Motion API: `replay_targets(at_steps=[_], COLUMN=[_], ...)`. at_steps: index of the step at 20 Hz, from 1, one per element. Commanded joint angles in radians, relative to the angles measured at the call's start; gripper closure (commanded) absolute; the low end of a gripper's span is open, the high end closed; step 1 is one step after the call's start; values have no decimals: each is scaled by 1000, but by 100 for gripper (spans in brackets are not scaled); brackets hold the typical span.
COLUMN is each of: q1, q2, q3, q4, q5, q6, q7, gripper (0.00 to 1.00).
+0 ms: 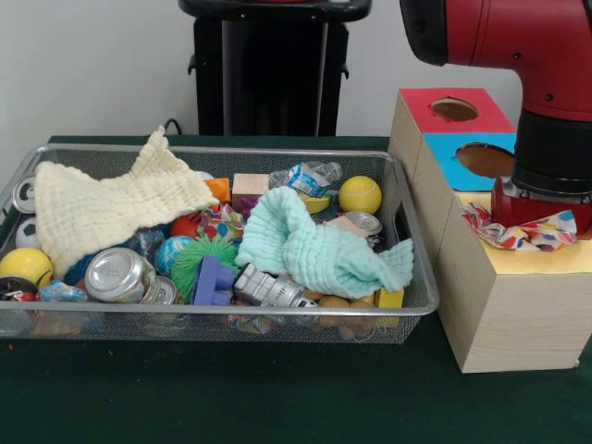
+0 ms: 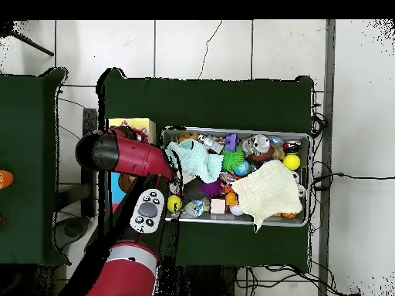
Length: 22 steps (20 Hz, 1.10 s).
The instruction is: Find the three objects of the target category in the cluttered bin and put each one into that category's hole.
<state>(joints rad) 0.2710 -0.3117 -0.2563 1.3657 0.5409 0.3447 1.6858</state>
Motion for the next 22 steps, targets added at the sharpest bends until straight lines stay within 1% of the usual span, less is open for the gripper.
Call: replay_targets(at_steps=[1,5,7,8,12,15,17,22], q1=[-24,6,24,38,66,58,35,18], q2=[297,302,308,316,333,329,314,302], q3=[152,102,77,54,7,16,54,81], q4=[-45,-54,-58,-65,-85,-85,-70,-54], q5=[82,86,100,109,128,126,121,120], q6=[-269,-259,-260,-253,-206,-194,-199,-198], q7=[328,326,336,335,350,334,317,310], gripper=[100,100,100,0,0,0,0,0])
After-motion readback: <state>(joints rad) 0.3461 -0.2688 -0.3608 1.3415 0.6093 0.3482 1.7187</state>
